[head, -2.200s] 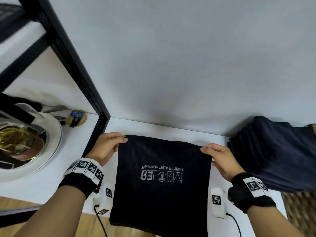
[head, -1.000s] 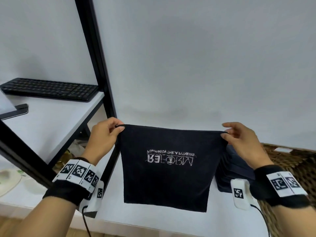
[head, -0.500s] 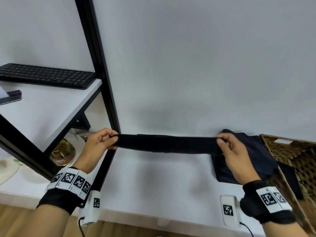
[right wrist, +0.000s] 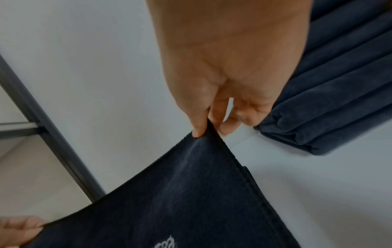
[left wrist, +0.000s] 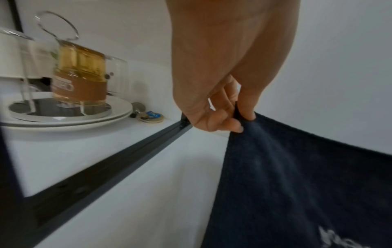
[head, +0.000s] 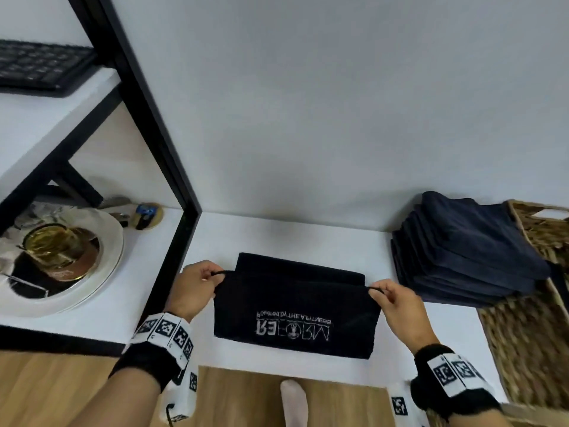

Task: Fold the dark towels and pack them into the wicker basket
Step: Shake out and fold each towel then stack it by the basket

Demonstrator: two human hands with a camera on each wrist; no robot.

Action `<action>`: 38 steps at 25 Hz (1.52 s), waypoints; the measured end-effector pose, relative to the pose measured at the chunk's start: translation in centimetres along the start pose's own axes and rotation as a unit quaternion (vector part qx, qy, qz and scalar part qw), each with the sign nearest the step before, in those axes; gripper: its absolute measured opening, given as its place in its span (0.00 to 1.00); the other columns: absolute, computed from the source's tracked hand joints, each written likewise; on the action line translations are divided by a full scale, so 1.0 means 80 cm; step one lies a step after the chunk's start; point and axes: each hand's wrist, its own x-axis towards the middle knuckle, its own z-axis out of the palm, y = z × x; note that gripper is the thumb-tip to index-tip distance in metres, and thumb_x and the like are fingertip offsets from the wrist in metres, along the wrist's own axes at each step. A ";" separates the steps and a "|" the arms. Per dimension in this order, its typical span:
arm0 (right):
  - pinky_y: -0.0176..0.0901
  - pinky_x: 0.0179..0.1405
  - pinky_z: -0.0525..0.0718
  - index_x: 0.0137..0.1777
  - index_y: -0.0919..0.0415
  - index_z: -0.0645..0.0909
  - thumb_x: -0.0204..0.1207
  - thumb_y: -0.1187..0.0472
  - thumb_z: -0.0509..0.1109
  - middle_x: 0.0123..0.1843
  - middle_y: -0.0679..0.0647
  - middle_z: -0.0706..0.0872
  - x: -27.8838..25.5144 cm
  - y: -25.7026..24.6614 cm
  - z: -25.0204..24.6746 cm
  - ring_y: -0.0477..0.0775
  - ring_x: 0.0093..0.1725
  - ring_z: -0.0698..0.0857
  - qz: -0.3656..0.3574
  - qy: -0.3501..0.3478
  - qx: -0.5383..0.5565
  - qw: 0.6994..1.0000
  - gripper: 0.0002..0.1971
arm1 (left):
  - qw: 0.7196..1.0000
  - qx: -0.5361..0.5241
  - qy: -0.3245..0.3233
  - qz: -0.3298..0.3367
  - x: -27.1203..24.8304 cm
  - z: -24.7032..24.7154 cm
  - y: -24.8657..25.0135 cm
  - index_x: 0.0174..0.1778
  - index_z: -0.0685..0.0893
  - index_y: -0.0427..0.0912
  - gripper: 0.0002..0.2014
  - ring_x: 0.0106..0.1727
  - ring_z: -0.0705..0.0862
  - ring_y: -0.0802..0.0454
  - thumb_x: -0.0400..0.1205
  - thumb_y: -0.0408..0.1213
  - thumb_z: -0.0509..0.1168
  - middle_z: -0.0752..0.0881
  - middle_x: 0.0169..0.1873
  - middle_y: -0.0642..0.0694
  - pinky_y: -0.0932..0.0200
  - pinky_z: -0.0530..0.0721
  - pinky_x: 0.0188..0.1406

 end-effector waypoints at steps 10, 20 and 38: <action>0.51 0.61 0.82 0.61 0.58 0.85 0.77 0.71 0.67 0.61 0.56 0.86 0.083 0.044 0.070 0.59 0.58 0.85 0.003 0.047 -0.114 0.992 0.16 | 0.993 0.086 0.010 0.075 0.089 0.108 -0.020 0.58 0.82 0.44 0.17 0.51 0.82 0.51 0.74 0.34 0.75 0.76 0.57 0.47 0.56 0.83 0.58; 0.43 0.46 0.73 0.52 0.54 0.77 0.76 0.59 0.73 0.44 0.48 0.83 0.060 0.026 0.090 0.54 0.45 0.84 -0.005 -0.104 -0.167 0.980 0.08 | 0.805 0.477 -0.002 0.354 0.057 0.138 -0.041 0.46 0.84 0.42 0.16 0.43 0.83 0.39 0.64 0.31 0.77 0.84 0.46 0.42 0.46 0.80 0.40; 0.47 0.42 0.89 0.54 0.49 0.88 0.84 0.65 0.60 0.58 0.55 0.88 -0.117 -0.038 0.087 0.55 0.50 0.91 0.107 -0.223 0.166 0.954 0.16 | 0.986 -0.163 0.018 -0.038 -0.139 0.078 -0.092 0.53 0.85 0.52 0.15 0.62 0.83 0.52 0.78 0.25 0.70 0.83 0.60 0.51 0.55 0.83 0.62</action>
